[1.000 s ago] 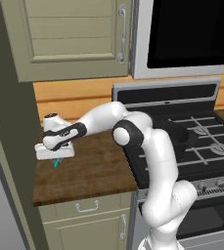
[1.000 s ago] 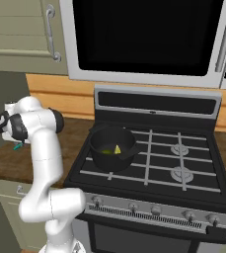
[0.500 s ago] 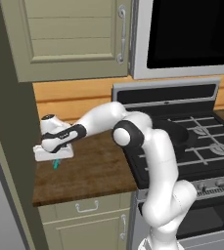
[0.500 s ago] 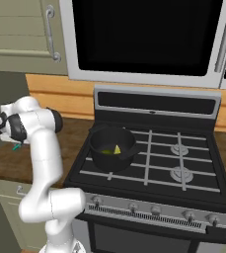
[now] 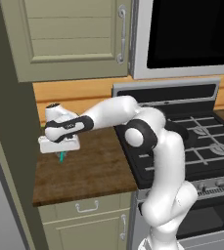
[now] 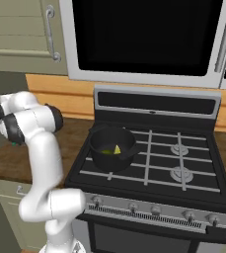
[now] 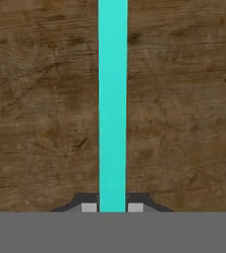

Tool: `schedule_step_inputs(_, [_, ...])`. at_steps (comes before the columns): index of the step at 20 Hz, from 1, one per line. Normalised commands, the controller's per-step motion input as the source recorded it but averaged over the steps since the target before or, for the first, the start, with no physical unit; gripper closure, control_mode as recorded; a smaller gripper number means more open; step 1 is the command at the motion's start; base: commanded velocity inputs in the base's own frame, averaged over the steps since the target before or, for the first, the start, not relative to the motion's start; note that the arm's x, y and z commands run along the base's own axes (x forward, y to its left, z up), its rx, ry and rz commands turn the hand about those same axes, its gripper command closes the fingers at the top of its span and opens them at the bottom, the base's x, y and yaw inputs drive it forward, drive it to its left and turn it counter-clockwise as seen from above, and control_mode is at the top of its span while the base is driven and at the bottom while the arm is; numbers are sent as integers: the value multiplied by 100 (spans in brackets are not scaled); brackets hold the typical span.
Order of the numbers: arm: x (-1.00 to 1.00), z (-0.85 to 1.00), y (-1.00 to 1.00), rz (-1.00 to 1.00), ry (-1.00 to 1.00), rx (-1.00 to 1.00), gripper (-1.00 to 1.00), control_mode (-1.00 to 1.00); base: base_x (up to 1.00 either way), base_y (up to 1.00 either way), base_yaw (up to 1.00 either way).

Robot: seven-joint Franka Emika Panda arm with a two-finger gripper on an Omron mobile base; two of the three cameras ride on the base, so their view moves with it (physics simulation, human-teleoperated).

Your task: Put the lemon wedge and lime in the pot. Retrieve the spatula and lightly stir the vegetables in the pot.

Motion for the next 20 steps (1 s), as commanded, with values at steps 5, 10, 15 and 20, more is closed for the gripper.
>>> schedule_step_inputs(5, [-60,19,-32,-2,-5,0,100,-100,0,0,0])
schedule_step_inputs(10, [-60,4,-40,0,-10,2,100,-100,0,0,0])
schedule_step_inputs(15, [-51,14,-30,4,-1,0,100,-100,0,0,0])
schedule_step_inputs(20, [-82,59,-54,4,-4,1,100,-100,0,0,0])
